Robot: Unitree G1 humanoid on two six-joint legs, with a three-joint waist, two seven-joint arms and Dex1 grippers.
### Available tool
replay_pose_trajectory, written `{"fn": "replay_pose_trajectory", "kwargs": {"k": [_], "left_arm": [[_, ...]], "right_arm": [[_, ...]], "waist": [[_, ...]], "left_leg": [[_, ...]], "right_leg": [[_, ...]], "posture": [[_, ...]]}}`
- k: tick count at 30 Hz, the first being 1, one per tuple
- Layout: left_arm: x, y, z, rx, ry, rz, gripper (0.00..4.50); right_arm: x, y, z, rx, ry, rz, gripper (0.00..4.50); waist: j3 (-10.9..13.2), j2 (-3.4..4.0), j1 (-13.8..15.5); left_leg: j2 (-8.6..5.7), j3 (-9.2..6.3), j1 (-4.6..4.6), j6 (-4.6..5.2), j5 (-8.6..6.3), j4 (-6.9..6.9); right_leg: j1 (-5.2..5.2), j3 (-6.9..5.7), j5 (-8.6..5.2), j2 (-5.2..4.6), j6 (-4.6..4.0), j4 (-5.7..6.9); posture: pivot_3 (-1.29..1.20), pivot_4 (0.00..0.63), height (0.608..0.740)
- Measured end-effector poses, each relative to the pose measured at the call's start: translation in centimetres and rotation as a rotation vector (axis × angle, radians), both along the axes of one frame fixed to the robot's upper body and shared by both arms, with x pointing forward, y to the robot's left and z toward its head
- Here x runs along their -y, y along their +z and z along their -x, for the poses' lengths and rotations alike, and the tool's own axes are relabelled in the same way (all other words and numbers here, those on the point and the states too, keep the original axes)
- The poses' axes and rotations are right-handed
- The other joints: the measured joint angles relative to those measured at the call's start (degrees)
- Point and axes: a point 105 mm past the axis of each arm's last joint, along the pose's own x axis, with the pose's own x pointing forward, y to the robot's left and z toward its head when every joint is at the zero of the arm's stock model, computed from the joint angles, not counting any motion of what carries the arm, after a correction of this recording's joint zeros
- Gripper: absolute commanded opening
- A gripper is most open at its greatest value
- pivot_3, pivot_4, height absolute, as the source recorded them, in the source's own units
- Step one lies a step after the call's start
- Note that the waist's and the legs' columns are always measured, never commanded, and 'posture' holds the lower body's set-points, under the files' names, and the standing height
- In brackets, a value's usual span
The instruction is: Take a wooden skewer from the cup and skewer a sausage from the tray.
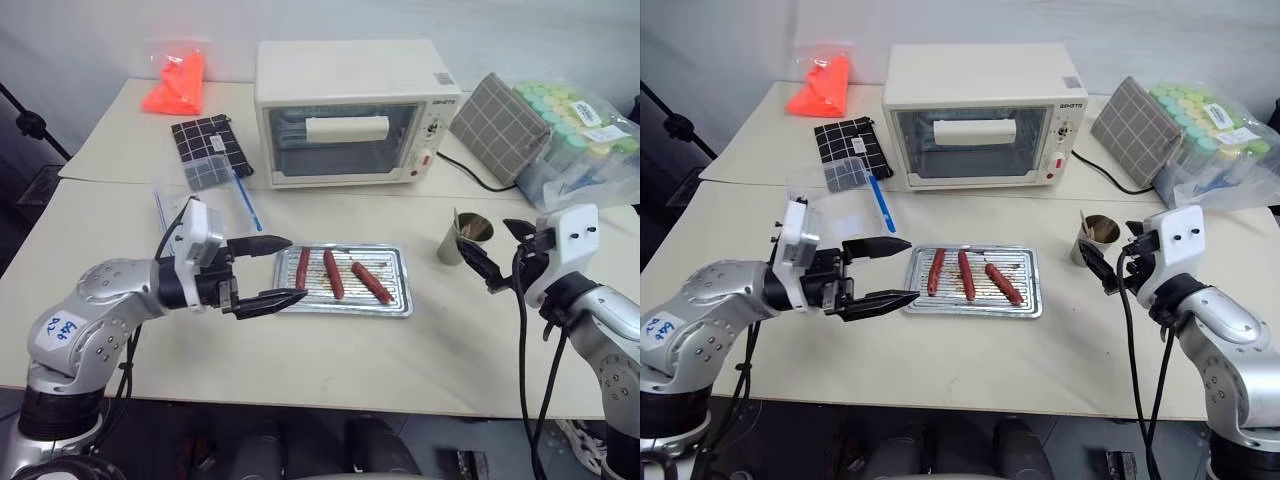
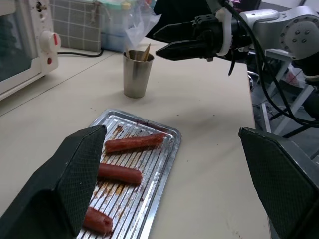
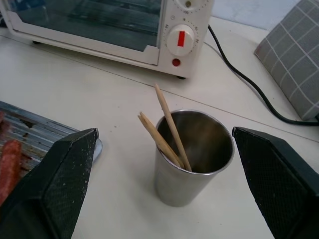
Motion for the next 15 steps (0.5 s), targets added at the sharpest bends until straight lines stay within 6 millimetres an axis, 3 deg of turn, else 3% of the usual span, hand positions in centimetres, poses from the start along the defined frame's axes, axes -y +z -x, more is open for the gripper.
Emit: {"fn": "replay_pose_trajectory", "kwargs": {"k": [15], "left_arm": [[1.0,-0.4,-0.6,-0.016,-0.020,0.014,4.49]], "right_arm": [[0.8,-0.5,-1.7,0.010,-0.061,0.026,4.50]], "waist": [[0.00,0.00,0.21]], "left_leg": [[0.01,-0.02,0.00,0.04,0.02,0.02]], "right_leg": [[0.00,-0.01,0.00,0.00,0.00,0.00]], "posture": [[0.00,0.150,0.740]]}}
